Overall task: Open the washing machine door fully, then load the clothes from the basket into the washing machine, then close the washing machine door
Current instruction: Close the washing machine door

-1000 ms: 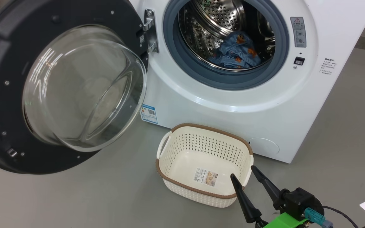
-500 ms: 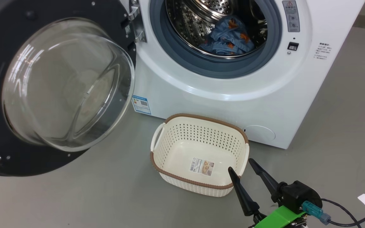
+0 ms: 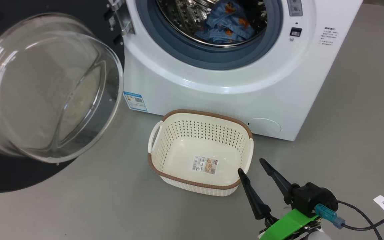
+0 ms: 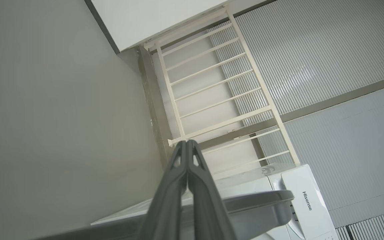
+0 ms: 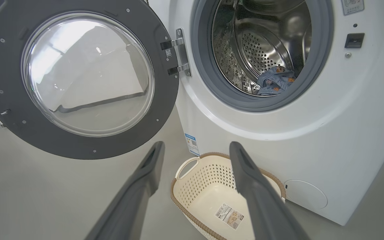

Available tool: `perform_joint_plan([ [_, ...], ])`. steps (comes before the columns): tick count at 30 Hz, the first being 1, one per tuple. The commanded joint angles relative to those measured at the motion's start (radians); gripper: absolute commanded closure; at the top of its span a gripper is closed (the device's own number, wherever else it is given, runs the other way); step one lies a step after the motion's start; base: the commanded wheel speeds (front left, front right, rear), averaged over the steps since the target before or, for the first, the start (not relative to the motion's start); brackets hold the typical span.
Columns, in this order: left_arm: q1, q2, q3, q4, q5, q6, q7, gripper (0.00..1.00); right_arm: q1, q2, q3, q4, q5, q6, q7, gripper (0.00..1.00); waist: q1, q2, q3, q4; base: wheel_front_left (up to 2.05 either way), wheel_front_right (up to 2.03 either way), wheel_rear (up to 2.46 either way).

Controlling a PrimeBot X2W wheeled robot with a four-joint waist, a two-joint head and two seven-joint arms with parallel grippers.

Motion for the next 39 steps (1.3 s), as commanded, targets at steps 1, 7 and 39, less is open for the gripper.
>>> perform_joint_plan([
  [1,-0.035,0.076,0.023,-0.015,-0.013,-0.003,0.016,1.00,-0.035,0.006,0.026,-0.021,-0.011,0.002,0.001,0.00,0.0000,0.0000,0.014,-0.012,0.00,0.00,0.00],
  [7,-0.057,0.088,0.037,0.039,-0.063,-0.003,0.076,1.00,-0.048,0.006,0.026,-0.024,-0.019,0.002,0.008,0.00,0.0000,0.0000,0.039,-0.033,0.00,0.00,0.00],
  [39,0.037,0.064,0.008,-0.004,-0.188,-0.003,0.477,1.00,-0.035,0.006,0.020,-0.011,0.007,0.002,0.007,0.00,0.0000,0.0000,0.015,-0.045,0.00,0.00,0.00],
])
